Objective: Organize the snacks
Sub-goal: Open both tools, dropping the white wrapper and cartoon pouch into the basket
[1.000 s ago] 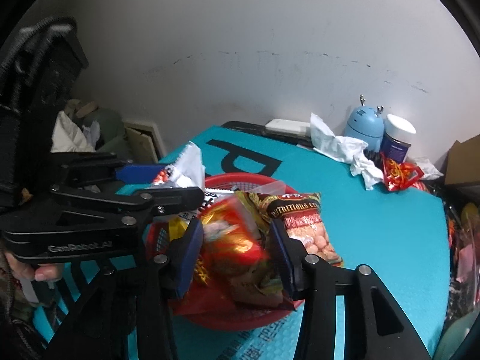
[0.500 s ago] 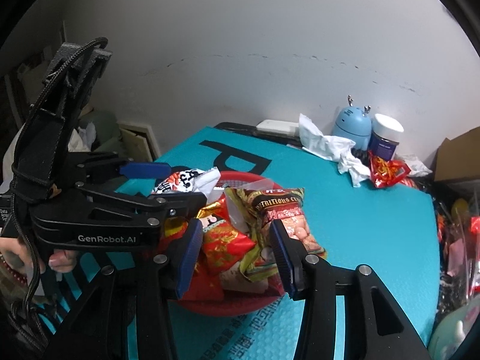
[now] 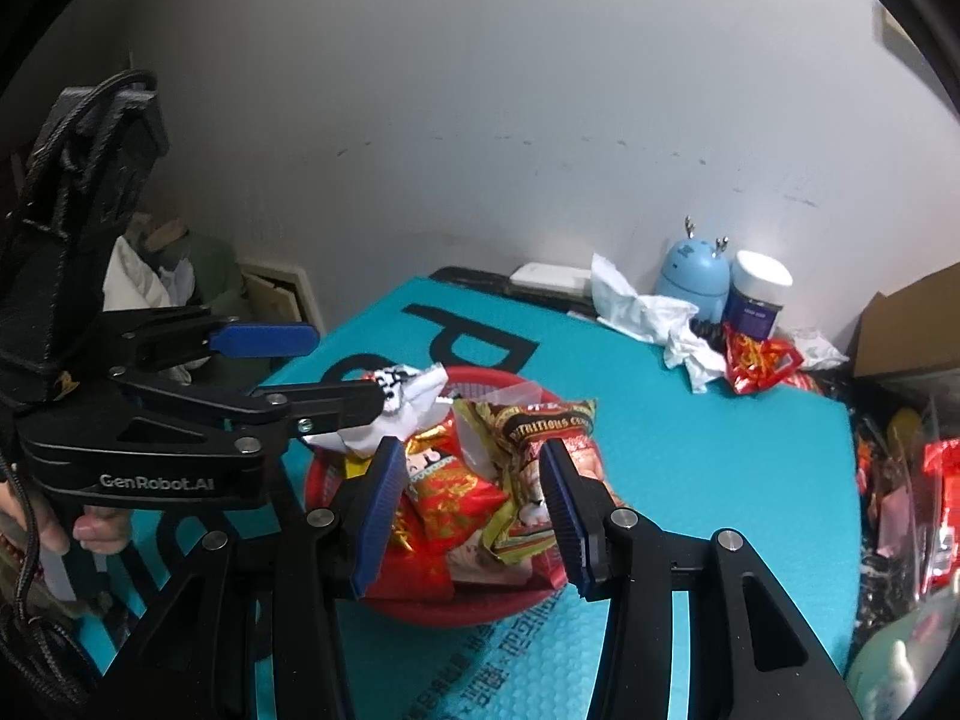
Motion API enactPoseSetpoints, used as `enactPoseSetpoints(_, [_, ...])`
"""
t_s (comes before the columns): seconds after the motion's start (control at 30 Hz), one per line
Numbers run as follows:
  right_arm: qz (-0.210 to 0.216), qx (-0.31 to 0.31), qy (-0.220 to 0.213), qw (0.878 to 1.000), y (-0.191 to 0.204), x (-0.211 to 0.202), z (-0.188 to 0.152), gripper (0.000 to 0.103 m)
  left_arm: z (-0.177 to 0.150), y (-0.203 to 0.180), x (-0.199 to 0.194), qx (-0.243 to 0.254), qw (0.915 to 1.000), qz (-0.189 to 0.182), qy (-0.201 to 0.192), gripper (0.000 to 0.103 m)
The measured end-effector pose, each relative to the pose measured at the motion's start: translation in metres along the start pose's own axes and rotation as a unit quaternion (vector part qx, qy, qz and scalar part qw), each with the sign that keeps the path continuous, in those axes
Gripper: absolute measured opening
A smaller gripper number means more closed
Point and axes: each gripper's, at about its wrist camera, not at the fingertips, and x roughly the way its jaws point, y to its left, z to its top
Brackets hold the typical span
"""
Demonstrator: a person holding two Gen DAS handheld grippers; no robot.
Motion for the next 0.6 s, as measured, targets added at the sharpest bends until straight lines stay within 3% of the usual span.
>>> enactPoseSetpoints(0.6, [-0.026,-0.016,-0.081,0.996,0.029,-0.103,0.011,0.046,-0.005,-0.036,-0.113,0.015,0.9961,0.024,-0.083,0.066])
